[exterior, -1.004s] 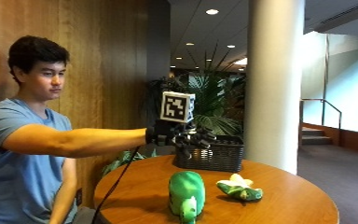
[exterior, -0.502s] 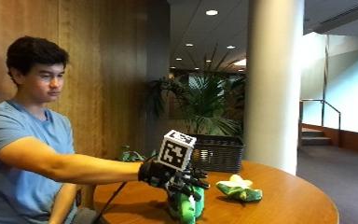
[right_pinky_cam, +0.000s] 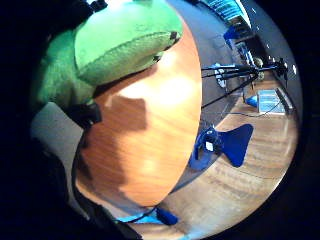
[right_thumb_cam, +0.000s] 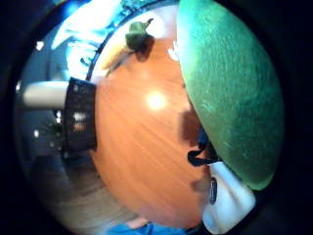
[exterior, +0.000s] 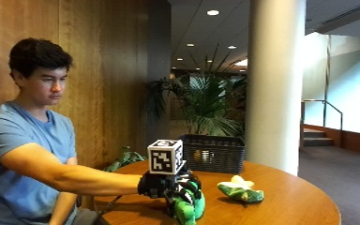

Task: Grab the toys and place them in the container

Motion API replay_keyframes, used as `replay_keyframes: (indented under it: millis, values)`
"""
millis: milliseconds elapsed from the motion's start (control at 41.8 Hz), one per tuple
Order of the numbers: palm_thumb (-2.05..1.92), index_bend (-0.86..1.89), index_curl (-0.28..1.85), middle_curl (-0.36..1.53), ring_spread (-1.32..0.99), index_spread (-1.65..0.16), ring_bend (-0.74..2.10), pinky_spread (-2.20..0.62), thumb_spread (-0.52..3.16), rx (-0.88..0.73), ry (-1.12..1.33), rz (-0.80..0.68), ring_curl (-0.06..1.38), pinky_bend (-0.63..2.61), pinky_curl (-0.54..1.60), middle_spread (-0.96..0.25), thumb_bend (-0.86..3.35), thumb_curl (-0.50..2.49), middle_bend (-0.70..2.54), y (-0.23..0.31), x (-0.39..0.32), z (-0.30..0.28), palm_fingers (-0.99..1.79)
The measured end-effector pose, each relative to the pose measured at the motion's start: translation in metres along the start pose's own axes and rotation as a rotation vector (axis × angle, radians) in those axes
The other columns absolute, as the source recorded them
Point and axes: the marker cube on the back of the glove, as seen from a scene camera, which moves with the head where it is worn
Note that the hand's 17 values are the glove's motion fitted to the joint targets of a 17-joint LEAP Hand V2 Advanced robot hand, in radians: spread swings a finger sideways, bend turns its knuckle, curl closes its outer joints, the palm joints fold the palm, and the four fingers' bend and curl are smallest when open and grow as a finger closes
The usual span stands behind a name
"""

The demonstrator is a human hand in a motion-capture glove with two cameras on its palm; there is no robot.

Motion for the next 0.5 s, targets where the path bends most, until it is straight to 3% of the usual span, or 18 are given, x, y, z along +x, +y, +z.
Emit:
replay_keyframes:
  millis: [191,359,502]
  values:
    - [0.62,0.19,0.13,0.28,-0.17,-0.31,0.84,-0.24,1.35,0.142,0.055,0.005,0.51,1.41,0.31,-0.09,0.29,0.44,0.31,-0.005,0.000,-0.013,0.48]
    - [0.72,0.19,0.16,0.33,-0.26,-0.32,0.92,-0.29,1.22,0.092,0.113,0.016,0.55,1.31,0.30,-0.19,0.29,0.52,0.39,-0.020,0.021,-0.050,0.59]
    - [0.74,0.18,0.19,0.37,-0.31,-0.32,0.94,-0.31,1.11,0.096,0.055,0.049,0.58,1.29,0.31,-0.25,0.27,0.58,0.40,-0.024,-0.003,-0.112,0.59]
